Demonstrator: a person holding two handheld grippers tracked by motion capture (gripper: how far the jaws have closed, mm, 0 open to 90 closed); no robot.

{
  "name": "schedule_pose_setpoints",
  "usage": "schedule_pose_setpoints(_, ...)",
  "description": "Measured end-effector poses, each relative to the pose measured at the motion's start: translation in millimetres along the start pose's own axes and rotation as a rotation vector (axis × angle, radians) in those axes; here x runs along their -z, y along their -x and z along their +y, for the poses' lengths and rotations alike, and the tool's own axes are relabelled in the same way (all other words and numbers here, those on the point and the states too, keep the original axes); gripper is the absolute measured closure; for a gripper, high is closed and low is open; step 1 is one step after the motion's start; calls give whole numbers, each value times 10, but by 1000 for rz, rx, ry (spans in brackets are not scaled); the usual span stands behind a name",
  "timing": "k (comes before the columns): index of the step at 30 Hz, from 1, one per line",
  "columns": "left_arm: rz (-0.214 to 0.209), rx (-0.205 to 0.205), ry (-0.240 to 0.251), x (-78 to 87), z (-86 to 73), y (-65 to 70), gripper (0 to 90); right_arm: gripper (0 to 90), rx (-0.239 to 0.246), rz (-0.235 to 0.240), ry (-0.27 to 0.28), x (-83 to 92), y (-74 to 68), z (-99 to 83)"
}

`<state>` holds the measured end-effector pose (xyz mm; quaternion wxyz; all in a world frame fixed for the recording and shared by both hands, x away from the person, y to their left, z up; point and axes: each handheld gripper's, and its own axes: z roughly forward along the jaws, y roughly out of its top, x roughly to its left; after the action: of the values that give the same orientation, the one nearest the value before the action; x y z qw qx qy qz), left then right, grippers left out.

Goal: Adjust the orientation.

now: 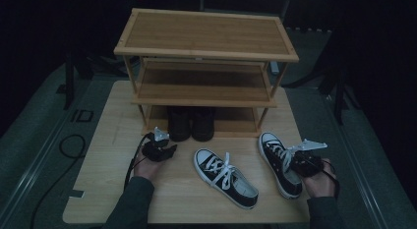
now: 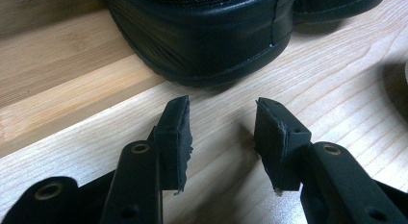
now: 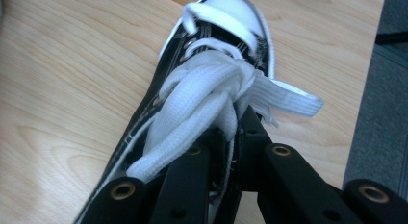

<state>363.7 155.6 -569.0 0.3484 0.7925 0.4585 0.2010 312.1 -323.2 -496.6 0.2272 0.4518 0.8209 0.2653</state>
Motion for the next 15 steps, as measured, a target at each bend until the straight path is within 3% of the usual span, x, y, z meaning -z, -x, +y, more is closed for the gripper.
schedule_pose_setpoints(15,0,0,1,0,-2,0,568,855,91,70,35,-20,-169,163)
